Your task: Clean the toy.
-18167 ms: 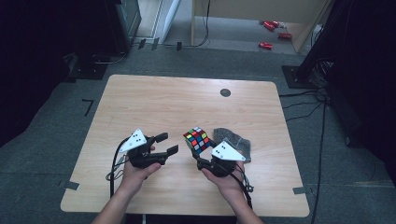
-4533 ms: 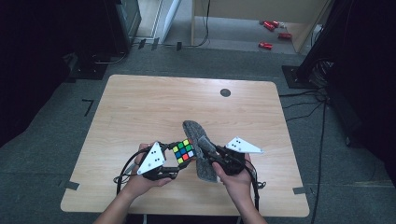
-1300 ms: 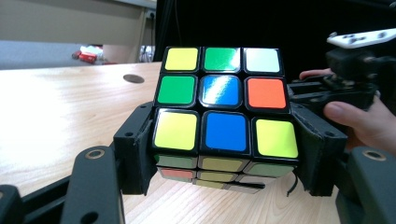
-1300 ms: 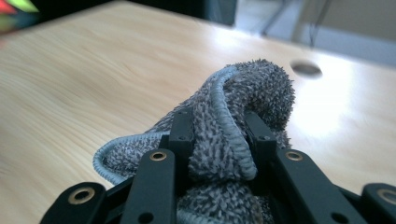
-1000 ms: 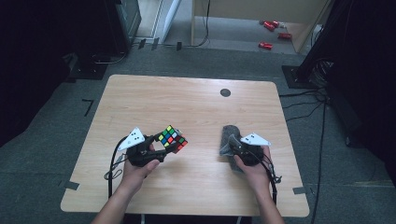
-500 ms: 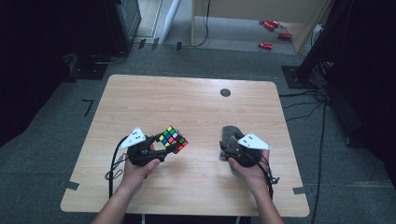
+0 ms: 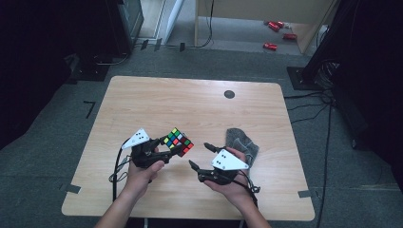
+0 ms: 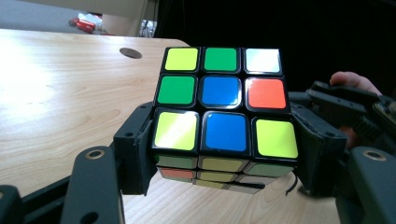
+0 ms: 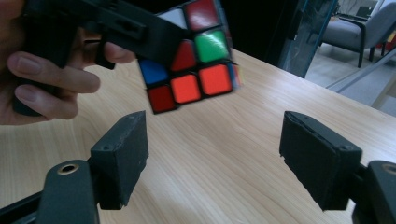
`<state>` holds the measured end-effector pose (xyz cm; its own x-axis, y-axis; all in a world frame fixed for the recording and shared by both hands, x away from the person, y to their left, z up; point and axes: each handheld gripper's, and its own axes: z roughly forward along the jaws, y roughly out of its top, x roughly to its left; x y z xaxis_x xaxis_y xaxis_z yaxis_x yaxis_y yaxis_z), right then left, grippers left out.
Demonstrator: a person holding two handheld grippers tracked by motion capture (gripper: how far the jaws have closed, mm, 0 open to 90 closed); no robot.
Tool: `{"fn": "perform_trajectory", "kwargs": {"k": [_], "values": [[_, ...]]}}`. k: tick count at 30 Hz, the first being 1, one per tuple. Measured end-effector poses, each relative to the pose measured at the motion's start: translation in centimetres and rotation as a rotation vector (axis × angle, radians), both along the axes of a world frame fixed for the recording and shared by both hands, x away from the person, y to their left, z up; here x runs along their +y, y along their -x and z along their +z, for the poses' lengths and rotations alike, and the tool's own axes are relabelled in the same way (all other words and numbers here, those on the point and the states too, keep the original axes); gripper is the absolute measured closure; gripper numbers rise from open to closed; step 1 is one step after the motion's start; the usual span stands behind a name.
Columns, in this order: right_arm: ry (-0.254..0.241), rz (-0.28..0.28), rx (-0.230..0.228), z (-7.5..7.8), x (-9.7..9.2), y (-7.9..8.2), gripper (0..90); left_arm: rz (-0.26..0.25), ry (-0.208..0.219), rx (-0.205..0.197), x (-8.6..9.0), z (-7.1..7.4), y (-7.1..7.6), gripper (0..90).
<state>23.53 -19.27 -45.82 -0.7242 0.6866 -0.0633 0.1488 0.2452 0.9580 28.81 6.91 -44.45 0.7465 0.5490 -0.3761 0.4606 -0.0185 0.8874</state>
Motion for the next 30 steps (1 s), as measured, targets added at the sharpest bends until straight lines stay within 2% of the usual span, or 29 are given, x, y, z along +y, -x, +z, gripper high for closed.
{"fn": "perform_trajectory", "kwargs": {"k": [6, 12, 14, 15, 18, 25, 30], "values": [[0.017, 0.003, -0.012, -0.6, 1.4, 0.4, 23.2, -0.012, -0.022, 0.026, -1.1, 0.1, 0.5, 34.5], [0.076, -0.059, -0.053, -1.5, 2.3, 0.5, 21.6, -0.051, -0.009, 0.046, -1.9, 0.0, 0.7, 34.5], [0.086, -0.080, -0.072, -1.6, 2.2, 0.5, 28.1, -0.058, -0.017, 0.049, -2.0, -0.1, 0.7, 34.5], [0.085, -0.088, -0.080, -1.6, 2.1, 0.5, 28.1, -0.062, -0.015, 0.053, -2.0, -0.1, 0.6, 34.5], [0.094, -0.075, -0.092, -1.6, 1.8, 0.5, 31.9, -0.072, -0.020, 0.052, -1.9, -0.1, 0.6, 34.7], [0.091, -0.045, -0.067, -1.5, 1.6, 0.4, 32.6, -0.100, -0.042, 0.066, -1.8, -0.1, 0.4, 34.8], [0.083, -0.045, -0.055, -1.6, 1.6, 0.4, 29.4, -0.100, -0.038, 0.099, -1.8, -0.2, 0.2, 34.7]]}}
